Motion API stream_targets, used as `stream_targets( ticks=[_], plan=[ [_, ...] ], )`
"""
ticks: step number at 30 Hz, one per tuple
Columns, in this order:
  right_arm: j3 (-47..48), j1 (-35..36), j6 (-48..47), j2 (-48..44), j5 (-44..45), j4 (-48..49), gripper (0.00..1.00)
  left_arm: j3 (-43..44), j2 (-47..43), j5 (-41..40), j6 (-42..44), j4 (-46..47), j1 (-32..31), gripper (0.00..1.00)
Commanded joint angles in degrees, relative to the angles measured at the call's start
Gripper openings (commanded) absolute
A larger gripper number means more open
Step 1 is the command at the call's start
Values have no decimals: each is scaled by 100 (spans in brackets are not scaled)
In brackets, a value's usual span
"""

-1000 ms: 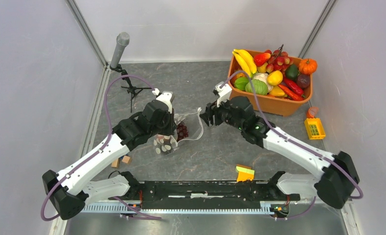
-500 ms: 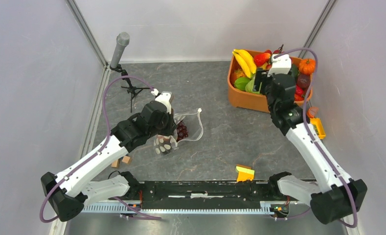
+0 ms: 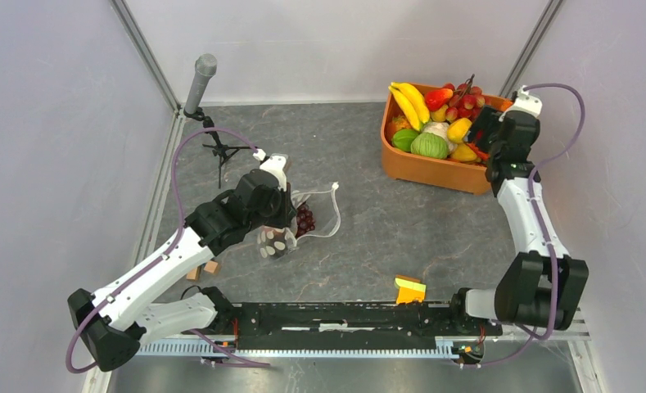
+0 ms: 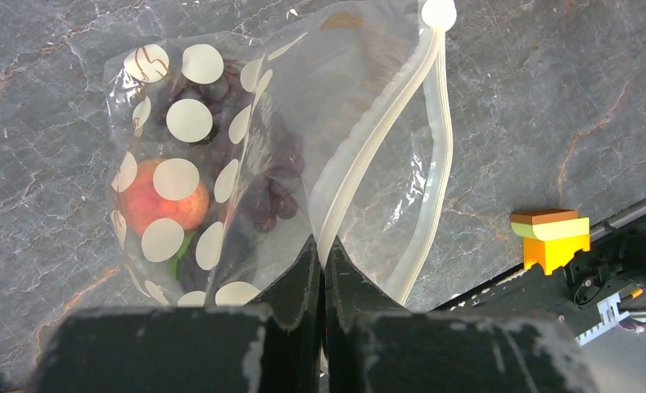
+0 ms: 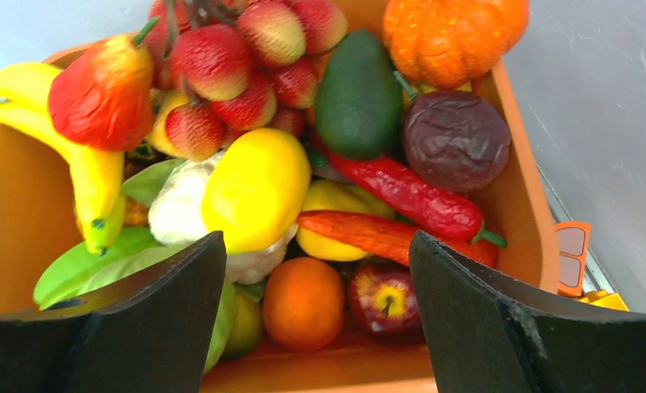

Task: Place the food in the zip-top bag and seal the zipper
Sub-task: Pick up the fake fruit from the bin.

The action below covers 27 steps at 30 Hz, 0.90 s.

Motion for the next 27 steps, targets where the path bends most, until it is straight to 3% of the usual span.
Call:
stream_targets(
  ticks=[1,8,12,16,20,24,27],
  plan=[
    [589,-557,281,383,-752,242,85,18,-135,34,-127,313,28,5],
    [1210,-823,-499,903,-1310,13,77,29,-137,45,-84,355,28,5],
    [2027,-879,-853,1436,-560,-639,79,81,-148,96,0,366,28,5],
    [2488,-968,-1142,1712,-351,-659,79,-1,-254,165,0,477,28,5],
    [3121,-986,-1693,2175,-274,-1441,75,-6,-317,133,89,462,28,6],
    [2583,-999,-2531,2047,-1104,-1192,70,38,-327,155,176,452,33,6],
    [2475,-1031,-2850,2067,-954,-1244,69,53,-307,197,228,436,28,6]
  ],
)
